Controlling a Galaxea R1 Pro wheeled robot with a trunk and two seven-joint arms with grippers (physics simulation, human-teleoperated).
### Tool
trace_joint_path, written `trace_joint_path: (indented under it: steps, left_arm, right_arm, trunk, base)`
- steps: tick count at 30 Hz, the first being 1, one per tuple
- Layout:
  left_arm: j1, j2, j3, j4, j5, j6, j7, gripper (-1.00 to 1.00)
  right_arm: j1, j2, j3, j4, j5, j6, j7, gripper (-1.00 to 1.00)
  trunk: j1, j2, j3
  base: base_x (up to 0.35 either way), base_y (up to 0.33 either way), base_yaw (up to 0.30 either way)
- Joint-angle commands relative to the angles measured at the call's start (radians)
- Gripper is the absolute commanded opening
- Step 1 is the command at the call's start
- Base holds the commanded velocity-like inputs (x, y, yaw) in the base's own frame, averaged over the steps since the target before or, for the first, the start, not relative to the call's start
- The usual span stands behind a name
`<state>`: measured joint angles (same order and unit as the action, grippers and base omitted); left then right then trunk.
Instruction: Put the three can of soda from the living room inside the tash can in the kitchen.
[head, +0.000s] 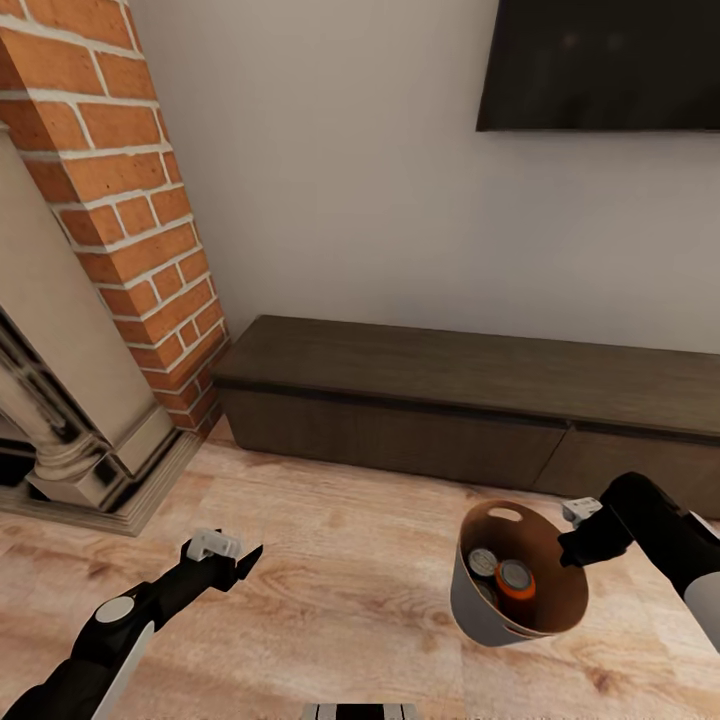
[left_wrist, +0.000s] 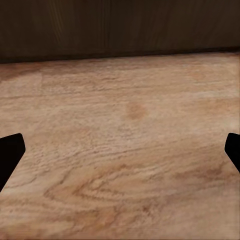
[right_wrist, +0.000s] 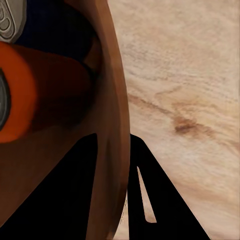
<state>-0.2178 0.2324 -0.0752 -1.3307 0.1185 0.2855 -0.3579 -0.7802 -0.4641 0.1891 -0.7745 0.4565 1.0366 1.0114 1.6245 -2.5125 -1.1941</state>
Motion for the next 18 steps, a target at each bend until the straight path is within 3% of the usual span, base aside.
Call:
trace_joint_path:
  steps: [1, 8, 14, 18]
  left_arm:
    - [0.000, 0.000, 0.000, 0.000, 0.000, -0.001, 0.000, 1.00]
    - [0.000, -0.002, 0.000, 0.002, 0.000, -0.007, 0.000, 1.00]
    - [0.000, -0.002, -0.001, 0.003, -0.001, -0.008, 0.013, 1.00]
    - [0.000, -0.004, -0.002, 0.004, 0.000, -0.008, 0.029, 1.00]
  right_arm:
    - [-0.001, -0.001, 0.000, 0.000, -0.021, 0.011, 0.002, -1.00]
    - [-0.001, -0.013, 0.000, 0.000, -0.021, 0.011, 0.003, -1.00]
    - [-0.001, -0.014, 0.000, 0.000, -0.021, 0.011, 0.003, -1.00]
    - [-0.001, -0.018, 0.000, 0.000, -0.021, 0.011, 0.004, -1.00]
  trunk:
    - [0.000, 0.000, 0.000]
    - [0.000, 0.000, 0.000]
    - [0.003, -0.002, -0.023]
    - [0.003, -0.002, -0.023]
  base:
    - [0.000, 0.000, 0.000]
    - [0.000, 0.000, 0.000]
    - [0.000, 0.000, 0.000]
    - [0.000, 0.000, 0.000]
